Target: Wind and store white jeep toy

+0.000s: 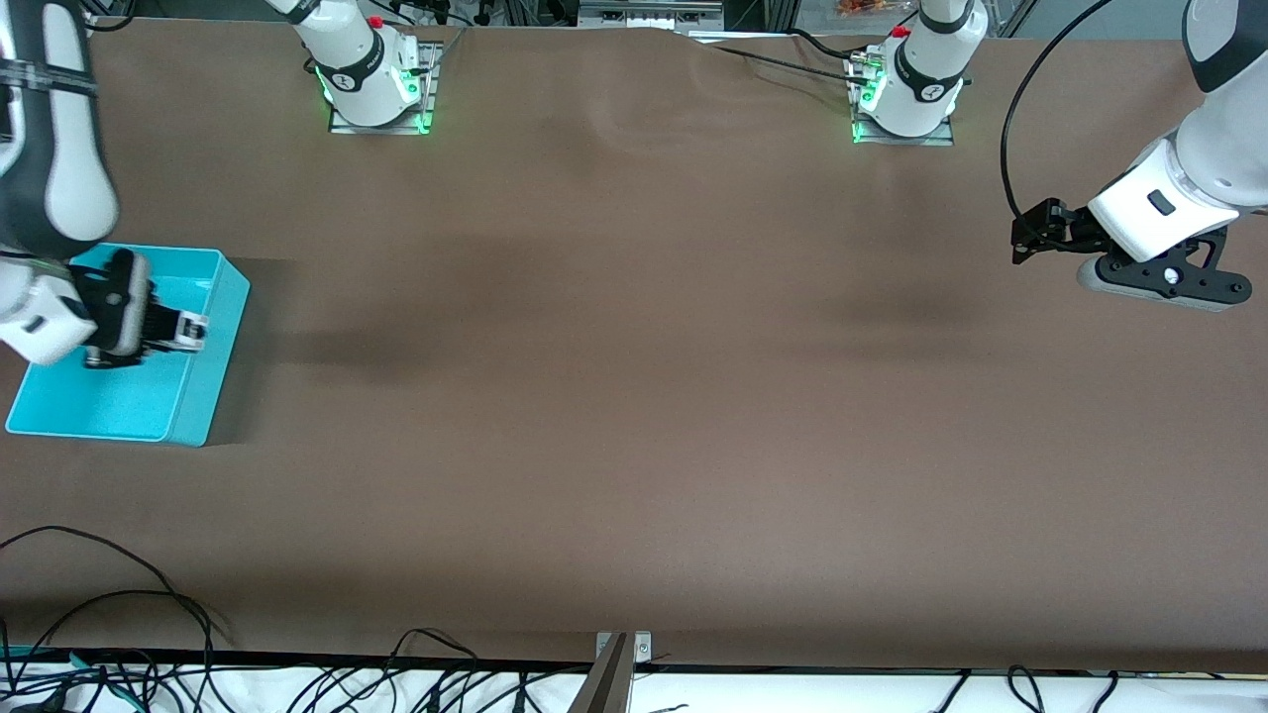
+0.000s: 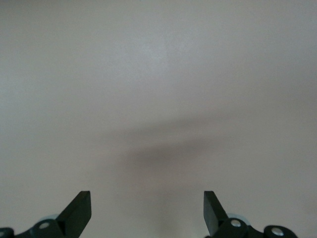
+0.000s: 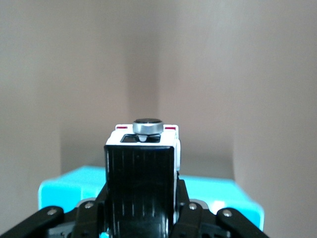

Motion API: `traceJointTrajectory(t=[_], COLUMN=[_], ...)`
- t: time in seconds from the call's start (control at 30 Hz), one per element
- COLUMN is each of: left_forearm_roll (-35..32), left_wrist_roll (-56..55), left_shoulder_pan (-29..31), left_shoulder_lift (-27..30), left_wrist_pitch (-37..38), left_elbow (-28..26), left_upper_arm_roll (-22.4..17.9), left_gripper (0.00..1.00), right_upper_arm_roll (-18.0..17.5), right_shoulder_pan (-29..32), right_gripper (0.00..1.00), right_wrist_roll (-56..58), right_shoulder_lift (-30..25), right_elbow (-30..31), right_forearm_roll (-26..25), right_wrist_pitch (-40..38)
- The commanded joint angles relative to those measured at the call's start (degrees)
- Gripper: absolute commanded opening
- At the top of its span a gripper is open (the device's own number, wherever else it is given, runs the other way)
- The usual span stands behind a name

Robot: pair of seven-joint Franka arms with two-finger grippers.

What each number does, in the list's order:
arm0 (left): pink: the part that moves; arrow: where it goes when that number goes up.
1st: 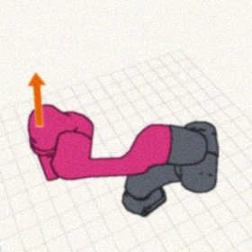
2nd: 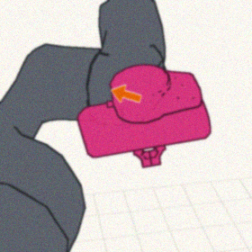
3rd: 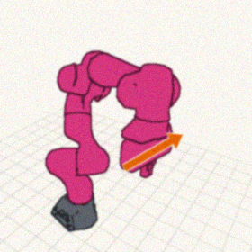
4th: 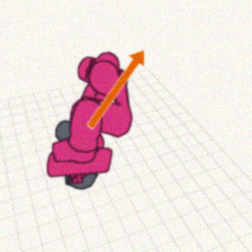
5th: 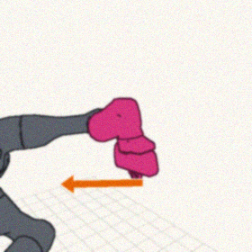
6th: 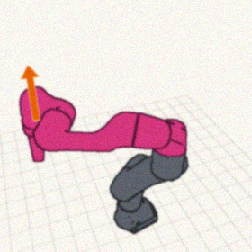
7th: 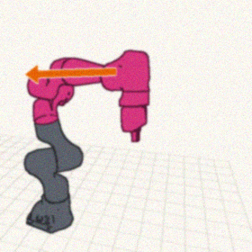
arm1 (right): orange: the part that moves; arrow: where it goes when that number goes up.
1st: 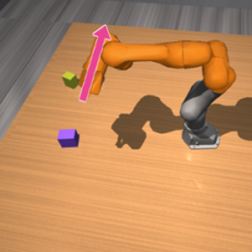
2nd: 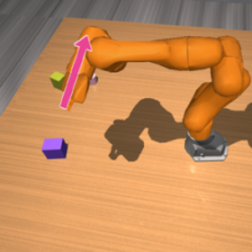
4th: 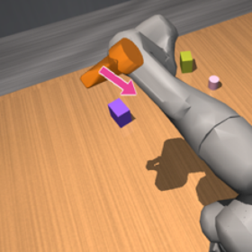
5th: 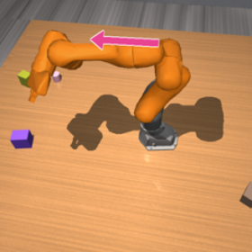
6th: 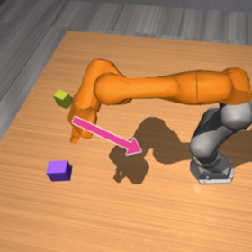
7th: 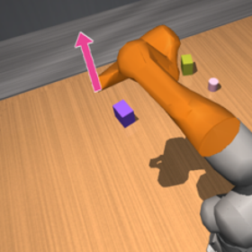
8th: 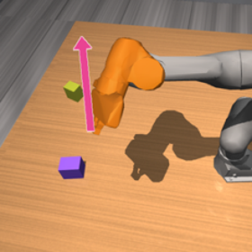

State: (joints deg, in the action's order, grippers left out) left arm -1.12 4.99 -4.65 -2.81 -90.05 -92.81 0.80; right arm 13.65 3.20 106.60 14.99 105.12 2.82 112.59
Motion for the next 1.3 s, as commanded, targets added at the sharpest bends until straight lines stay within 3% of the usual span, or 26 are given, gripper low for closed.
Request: traceJointTrajectory(t=[0.0,0.13,0.3,0.67,1.03,1.07,1.14,1.17,1.24,1.27], left_forearm_roll=[0.94,0.94,0.77,0.59,0.50,0.50,0.50,0.50,0.50,0.50], left_wrist_roll=[-0.42,-0.16,0.02,-0.07,-0.07,-0.07,-0.07,-0.07,-0.07,-0.07], left_shoulder_pan=[-0.44,-0.44,-0.27,-0.36,-0.36,-0.36,-0.36,-0.36,-0.36,-0.36], left_shoulder_lift=[-0.88,-0.88,-0.88,-0.88,-0.88,-0.88,-0.88,-0.88,-0.88,-0.88], left_wrist_pitch=[0.93,0.93,0.93,0.84,0.84,0.84,0.84,0.93,0.84,0.93], left_elbow=[1.84,1.84,1.84,1.84,1.93,1.84,1.84,1.84,1.84,1.84], left_upper_arm_roll=[-0.36,-0.36,-0.36,-0.36,-0.45,-0.45,-0.45,-0.36,-0.36,-0.36], left_gripper=[1.00,1.00,1.00,1.00,1.00,1.00,1.00,1.00,1.00,1.00], right_upper_arm_roll=[5.32,8.50,8.50,8.50,8.50,8.50,8.50,8.41,8.41,8.41], right_shoulder_pan=[0.23,0.93,3.65,8.75,8.93,9.02,9.19,9.11,9.19,9.19], right_gripper=[0.05,0.05,0.05,0.05,0.07,0.11,0.27,0.42,0.94,1.00], right_wrist_roll=[6.94,9.93,13.36,23.56,23.48,23.48,23.48,23.48,23.48,23.48], right_shoulder_lift=[0.30,1.88,3.64,12.86,16.82,16.91,17.09,17.17,17.18,17.18], right_elbow=[-0.01,0.78,2.19,3.69,3.60,3.51,3.51,3.42,3.42,3.33], right_forearm_roll=[2.89,3.24,3.59,13.79,15.02,15.11,15.46,15.64,15.81,15.90], right_wrist_pitch=[-1.41,-0.44,3.07,9.40,12.48,12.48,12.57,12.48,12.39,12.22])
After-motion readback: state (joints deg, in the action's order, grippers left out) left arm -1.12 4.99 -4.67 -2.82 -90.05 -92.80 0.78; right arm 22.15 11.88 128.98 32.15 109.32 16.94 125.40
